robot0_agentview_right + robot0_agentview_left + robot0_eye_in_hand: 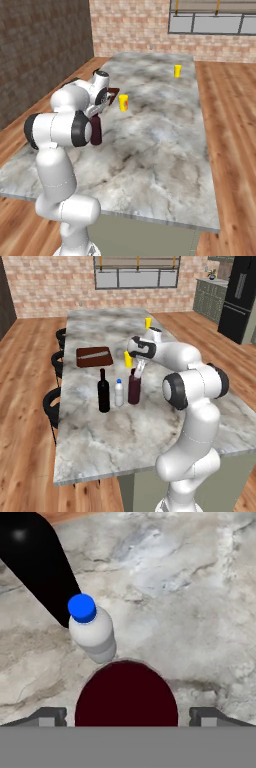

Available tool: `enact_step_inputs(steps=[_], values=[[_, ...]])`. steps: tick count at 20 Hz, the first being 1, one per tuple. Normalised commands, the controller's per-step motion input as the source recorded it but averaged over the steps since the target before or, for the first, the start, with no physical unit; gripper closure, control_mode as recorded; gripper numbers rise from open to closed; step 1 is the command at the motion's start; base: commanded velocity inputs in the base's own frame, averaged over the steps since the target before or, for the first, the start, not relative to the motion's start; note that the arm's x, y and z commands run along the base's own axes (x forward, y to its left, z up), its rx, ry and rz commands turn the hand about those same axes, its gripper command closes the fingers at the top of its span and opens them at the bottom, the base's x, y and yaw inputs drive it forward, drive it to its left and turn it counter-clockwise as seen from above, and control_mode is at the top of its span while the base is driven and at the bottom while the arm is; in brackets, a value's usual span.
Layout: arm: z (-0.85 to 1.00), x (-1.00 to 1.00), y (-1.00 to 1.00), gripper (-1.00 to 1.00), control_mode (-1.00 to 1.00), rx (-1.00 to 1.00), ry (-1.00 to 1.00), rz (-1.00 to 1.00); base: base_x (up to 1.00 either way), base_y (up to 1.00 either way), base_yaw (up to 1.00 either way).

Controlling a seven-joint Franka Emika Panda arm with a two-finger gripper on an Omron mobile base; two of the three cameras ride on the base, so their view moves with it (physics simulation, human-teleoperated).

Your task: Place the drinks on the dining counter in a tight cluster.

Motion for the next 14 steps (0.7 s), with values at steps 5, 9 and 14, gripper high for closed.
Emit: enact_step_inputs(steps=[5,9,14], values=[[0.15,0.00,-0.03,-1.00,-1.00,0.00,0.00,-0.02,0.00,0.00,0.00],[0.21,-0.08,-0.25,-1.00,-1.00,0.00,0.00,-0.10,0.00,0.00,0.00],[0.20,-0.31,-0.35,-1.00,-1.00,0.03,0.00,-0.21,0.00,0.00,0.00]])
